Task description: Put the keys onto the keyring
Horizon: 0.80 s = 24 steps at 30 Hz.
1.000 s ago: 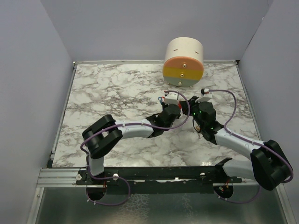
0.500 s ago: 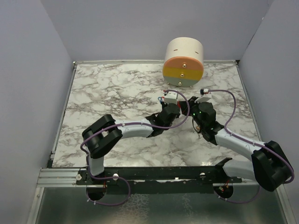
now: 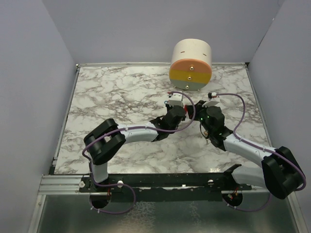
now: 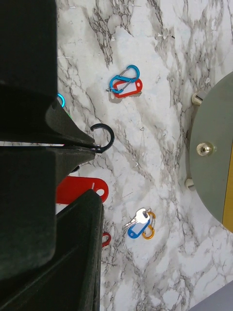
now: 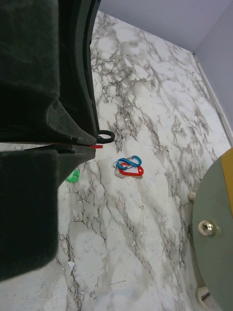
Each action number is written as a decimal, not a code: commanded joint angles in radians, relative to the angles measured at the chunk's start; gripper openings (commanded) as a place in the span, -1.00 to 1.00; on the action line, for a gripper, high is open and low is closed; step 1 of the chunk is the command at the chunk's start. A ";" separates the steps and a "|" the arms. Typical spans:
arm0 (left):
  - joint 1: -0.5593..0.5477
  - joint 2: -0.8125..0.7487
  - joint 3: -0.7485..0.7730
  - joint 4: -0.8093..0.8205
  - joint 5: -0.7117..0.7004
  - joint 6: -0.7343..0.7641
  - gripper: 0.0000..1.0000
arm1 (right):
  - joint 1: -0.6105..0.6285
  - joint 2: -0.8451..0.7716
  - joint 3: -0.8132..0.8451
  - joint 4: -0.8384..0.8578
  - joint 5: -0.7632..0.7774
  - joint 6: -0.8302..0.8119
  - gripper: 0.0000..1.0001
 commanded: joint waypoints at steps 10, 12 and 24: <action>0.033 -0.073 -0.030 0.021 0.001 -0.038 0.38 | 0.007 -0.010 0.027 -0.006 0.011 -0.011 -0.99; 0.038 -0.090 -0.042 0.021 -0.001 -0.045 0.39 | 0.006 -0.010 0.027 -0.006 0.012 -0.012 -0.99; 0.058 -0.248 -0.172 0.020 -0.080 -0.057 0.98 | 0.008 -0.010 0.027 -0.005 0.007 -0.014 -0.98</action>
